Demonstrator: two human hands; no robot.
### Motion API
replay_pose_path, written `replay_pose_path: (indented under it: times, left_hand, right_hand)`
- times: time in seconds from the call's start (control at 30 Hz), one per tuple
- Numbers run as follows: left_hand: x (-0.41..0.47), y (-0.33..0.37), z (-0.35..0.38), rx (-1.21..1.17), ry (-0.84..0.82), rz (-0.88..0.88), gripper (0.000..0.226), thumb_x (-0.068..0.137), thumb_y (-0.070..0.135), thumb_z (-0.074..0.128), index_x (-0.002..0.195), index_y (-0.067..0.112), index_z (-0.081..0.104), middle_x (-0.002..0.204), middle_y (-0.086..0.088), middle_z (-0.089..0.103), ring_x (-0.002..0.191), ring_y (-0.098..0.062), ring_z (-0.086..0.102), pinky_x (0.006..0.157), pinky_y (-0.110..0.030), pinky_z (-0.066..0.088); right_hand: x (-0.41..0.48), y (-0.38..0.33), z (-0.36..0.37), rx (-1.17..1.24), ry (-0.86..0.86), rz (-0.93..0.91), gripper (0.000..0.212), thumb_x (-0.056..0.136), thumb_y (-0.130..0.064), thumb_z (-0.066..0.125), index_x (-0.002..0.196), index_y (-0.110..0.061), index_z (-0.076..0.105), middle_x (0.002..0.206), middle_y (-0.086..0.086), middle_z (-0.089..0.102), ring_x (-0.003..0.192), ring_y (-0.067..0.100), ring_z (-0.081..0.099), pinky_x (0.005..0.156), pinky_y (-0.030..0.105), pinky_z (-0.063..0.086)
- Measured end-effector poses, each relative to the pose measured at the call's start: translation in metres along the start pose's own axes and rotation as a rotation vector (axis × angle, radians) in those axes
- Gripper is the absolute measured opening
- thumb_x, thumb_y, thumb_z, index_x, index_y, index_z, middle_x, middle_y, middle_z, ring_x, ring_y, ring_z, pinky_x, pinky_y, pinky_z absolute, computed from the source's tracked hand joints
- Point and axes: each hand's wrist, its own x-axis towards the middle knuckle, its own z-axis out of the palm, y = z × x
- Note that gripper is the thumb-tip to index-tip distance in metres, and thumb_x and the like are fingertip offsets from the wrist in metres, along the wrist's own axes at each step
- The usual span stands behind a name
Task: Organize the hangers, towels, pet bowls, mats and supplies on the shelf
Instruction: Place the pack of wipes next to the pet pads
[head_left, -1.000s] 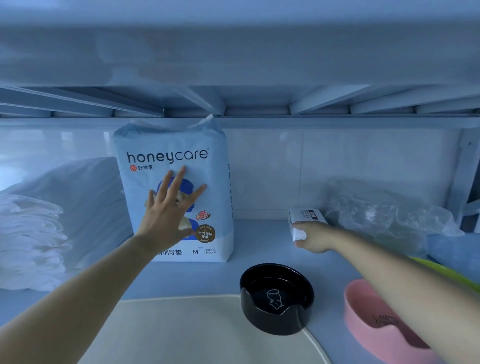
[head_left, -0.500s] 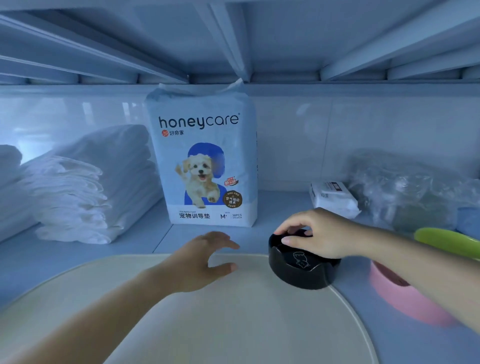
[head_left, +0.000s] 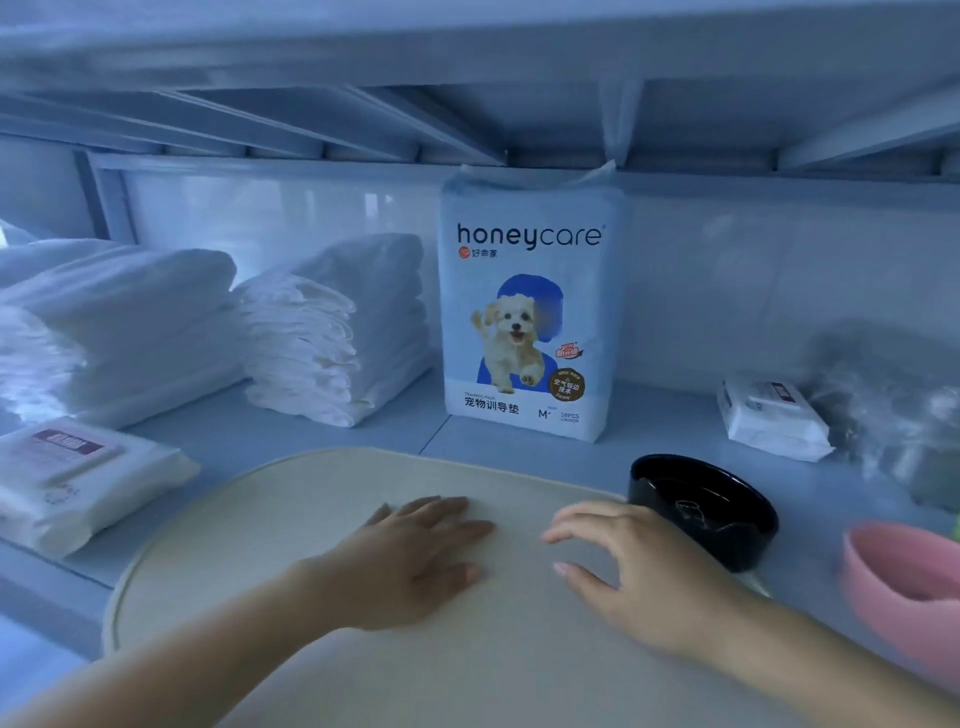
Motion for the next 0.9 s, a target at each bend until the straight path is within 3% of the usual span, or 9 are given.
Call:
replay_pose_path:
  times: [0.23,0.4,0.63,0.77,0.9]
  left_hand:
    - [-0.08,-0.026,-0.007,0.004,-0.018,-0.258,0.079,0.065,0.078,0.002,0.139,0.054,0.015,0.153,0.021,0.011,0.142,-0.005,0.011,0.114,-0.046,0.017]
    - [-0.13,-0.054,-0.018,0.028,0.009,-0.299,0.075,0.069,0.079,0.007,0.137,0.052,0.025,0.151,0.019,0.021,0.14,-0.005,0.018,0.113,-0.047,0.021]
    - [-0.179,-0.132,-0.053,0.104,0.253,-0.328,0.062,0.078,0.07,0.02,0.131,0.045,0.042,0.144,0.014,0.036,0.133,-0.012,0.033,0.111,-0.038,0.028]
    - [-0.2,-0.192,-0.069,0.054,0.322,-0.355,0.053,0.082,0.061,0.035,0.131,0.041,0.044,0.146,0.013,0.034,0.135,-0.012,0.032,0.111,-0.035,0.027]
    - [-0.221,-0.25,-0.079,-0.05,0.317,-0.368,0.043,0.09,0.048,0.05,0.132,0.04,0.043,0.145,0.011,0.033,0.132,-0.012,0.034,0.106,-0.024,0.025]
  right_hand:
    - [0.028,-0.038,0.036,0.066,-0.111,-0.108,0.025,0.09,-0.041,0.052,0.114,-0.035,0.059,0.118,-0.029,0.05,0.113,-0.007,0.046,0.094,0.008,0.032]
    - [0.049,-0.07,0.067,0.067,-0.102,-0.15,0.024,0.091,-0.042,0.048,0.111,-0.035,0.059,0.115,-0.025,0.048,0.112,-0.002,0.043,0.094,0.016,0.036]
    - [0.097,-0.139,0.091,0.117,-0.124,-0.107,0.024,0.091,-0.037,0.053,0.113,-0.029,0.06,0.119,-0.016,0.05,0.115,0.004,0.047,0.096,0.016,0.034]
    - [0.142,-0.201,0.114,0.196,-0.086,-0.112,0.039,0.086,-0.044,0.059,0.121,-0.028,0.055,0.129,-0.012,0.047,0.119,0.004,0.045,0.1,0.018,0.034]
    - [0.181,-0.253,0.134,0.296,-0.067,-0.058,0.065,0.081,-0.053,0.061,0.134,-0.022,0.039,0.136,-0.009,0.032,0.128,0.005,0.033,0.1,0.018,0.029]
